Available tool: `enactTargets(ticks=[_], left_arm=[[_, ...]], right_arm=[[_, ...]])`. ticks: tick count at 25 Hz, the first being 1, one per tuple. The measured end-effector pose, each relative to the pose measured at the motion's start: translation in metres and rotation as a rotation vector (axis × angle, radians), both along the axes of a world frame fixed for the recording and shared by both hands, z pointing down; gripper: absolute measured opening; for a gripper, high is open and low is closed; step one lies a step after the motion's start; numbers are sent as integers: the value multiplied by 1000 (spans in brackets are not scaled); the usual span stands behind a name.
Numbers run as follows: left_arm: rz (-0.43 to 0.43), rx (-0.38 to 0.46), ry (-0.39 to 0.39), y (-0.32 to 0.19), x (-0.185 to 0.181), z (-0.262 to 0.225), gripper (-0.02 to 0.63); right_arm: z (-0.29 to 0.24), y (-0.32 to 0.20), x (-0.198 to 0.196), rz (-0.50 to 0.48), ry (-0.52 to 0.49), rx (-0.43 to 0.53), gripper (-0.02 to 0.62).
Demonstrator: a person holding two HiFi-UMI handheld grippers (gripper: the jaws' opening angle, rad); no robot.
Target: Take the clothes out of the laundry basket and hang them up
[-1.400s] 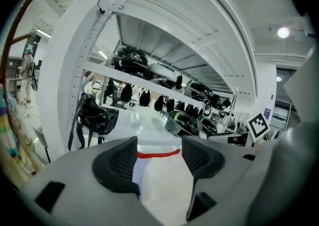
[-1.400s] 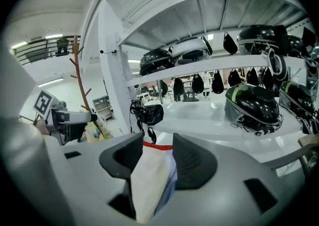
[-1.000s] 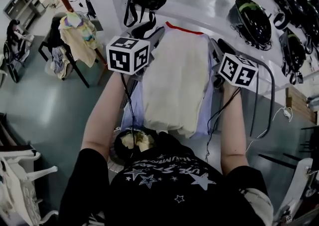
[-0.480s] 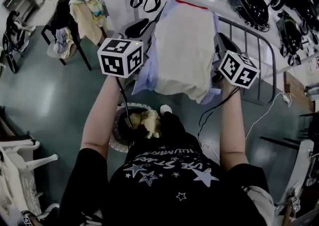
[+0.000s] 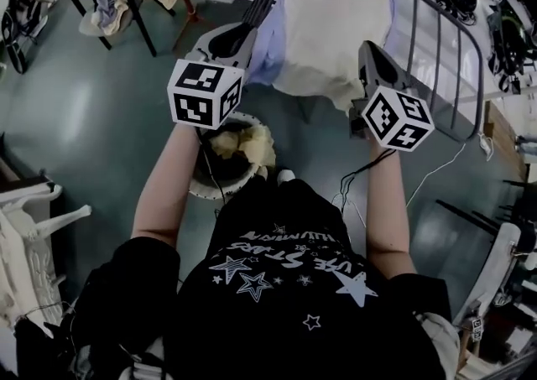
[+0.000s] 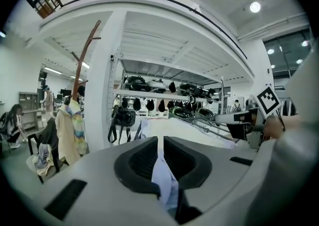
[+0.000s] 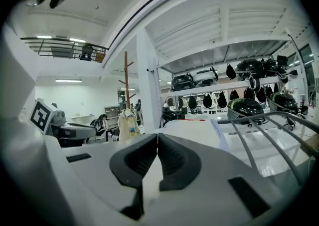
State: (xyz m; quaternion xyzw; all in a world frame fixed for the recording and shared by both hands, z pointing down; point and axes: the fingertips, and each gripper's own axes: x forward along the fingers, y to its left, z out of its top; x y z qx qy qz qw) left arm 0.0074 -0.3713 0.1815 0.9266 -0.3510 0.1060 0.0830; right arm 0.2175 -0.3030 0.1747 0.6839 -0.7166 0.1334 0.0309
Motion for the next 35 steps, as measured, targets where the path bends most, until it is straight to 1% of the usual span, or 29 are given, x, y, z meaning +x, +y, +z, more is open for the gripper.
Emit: enactTargets(ticks=[4,8,10,16,20,22,24,27,30,32,33,35], left_arm=[[-23,-23,-71,31,-13,36,52],[-74,-73,-100,70,-18,65,52],[-97,-97,-114,94,-16,78,52],[-122,-139,-162,176,-4,100,52],[-122,-162,-232,226,-3,124,52],[-132,-186,-258,251,-5,140,52],[-143,-213,-278,272,-7,156,52],[-148,-233,-312,292,-7,179,52],[-141,-259,-332,291,-6,200,58],[-130,-278,-340,288,-7,214,95],[-123,-286,-345,288,-8,220,109],[-115,-300,-354,289,-12,231,112]], right_arm=[[22,25,-18,-51,23,-7,12],[42,67,-19,-86,44,-13,12],[54,94,-16,-99,38,-29,12],[98,187,-3,-123,-16,-104,12],[139,234,1,-124,-42,-173,12],[164,255,0,-127,-56,-213,12],[194,275,-2,-128,-96,-255,12],[240,298,-7,-122,-191,-314,12],[284,305,-15,-112,-289,-405,12],[309,308,-22,-102,-348,-462,12],[320,309,-27,-98,-361,-485,12],[339,313,-37,-101,-348,-522,12]])
